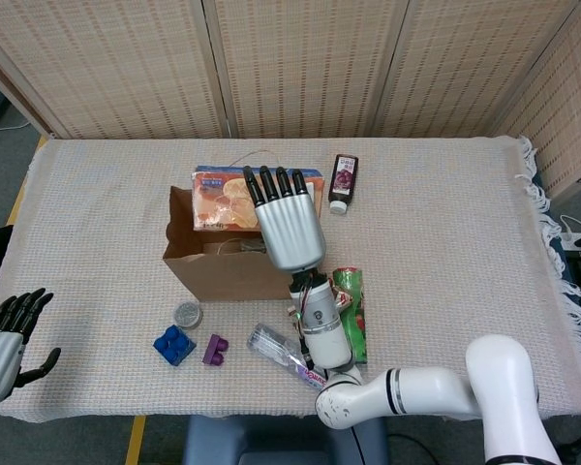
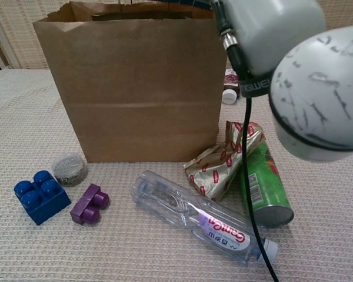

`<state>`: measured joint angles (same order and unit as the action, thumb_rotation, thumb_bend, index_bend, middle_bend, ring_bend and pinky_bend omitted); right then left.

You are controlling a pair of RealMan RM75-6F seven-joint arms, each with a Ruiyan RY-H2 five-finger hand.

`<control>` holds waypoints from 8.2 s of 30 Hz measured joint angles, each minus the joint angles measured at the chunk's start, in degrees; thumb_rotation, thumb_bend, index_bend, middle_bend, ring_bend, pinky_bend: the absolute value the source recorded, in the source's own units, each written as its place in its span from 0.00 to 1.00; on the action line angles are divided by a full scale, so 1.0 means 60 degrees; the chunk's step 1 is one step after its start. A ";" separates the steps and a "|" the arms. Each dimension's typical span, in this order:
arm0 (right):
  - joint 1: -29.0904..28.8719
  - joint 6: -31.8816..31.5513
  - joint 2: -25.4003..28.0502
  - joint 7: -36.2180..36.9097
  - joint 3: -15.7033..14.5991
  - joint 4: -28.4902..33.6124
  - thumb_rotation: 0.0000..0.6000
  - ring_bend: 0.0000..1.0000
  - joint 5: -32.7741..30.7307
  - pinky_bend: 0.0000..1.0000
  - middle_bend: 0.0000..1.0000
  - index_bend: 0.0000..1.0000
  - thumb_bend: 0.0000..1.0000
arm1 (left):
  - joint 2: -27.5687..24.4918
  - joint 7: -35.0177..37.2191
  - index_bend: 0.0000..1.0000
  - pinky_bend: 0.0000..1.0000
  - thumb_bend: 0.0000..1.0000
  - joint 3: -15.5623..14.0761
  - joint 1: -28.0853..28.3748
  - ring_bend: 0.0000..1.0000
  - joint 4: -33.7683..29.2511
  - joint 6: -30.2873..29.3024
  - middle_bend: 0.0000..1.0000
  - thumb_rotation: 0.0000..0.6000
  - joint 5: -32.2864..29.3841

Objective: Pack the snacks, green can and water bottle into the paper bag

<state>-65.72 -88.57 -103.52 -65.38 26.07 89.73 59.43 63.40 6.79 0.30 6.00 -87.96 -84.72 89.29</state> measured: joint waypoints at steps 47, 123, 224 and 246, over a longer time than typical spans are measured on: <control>0.0081 0.0613 -0.0007 -0.1908 -0.0329 0.0316 1.00 0.00 -0.0863 0.25 0.02 0.00 0.05 | -0.0009 0.0072 0.05 0.00 0.35 -0.0023 -0.0057 0.00 0.0014 -0.0050 0.00 1.00 -0.0005; 0.4466 0.4779 0.2847 0.2151 -0.4114 0.0522 1.00 0.12 0.3908 0.44 0.17 0.19 0.10 | 0.0029 -0.0196 0.05 0.00 0.35 0.0043 -0.0106 0.00 -0.0101 -0.0056 0.00 1.00 -0.0097; 0.1993 0.1874 0.2957 -0.0172 -0.0379 0.2723 1.00 0.00 0.0349 0.35 0.03 0.00 0.07 | 0.0005 -0.0079 0.06 0.00 0.35 0.0034 -0.0076 0.00 -0.0051 -0.0017 0.00 1.00 -0.0092; 0.4909 0.3068 0.7304 0.5600 -0.4827 0.1921 1.00 0.00 0.6324 0.35 0.03 0.00 0.01 | 0.0129 -0.0817 0.06 0.00 0.35 0.0105 -0.0121 0.00 -0.0216 -0.0092 0.00 1.00 -0.0234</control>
<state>-36.26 -70.16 -59.70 -31.78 -2.89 101.26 97.37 64.18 1.89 0.93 5.27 -89.26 -85.27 87.89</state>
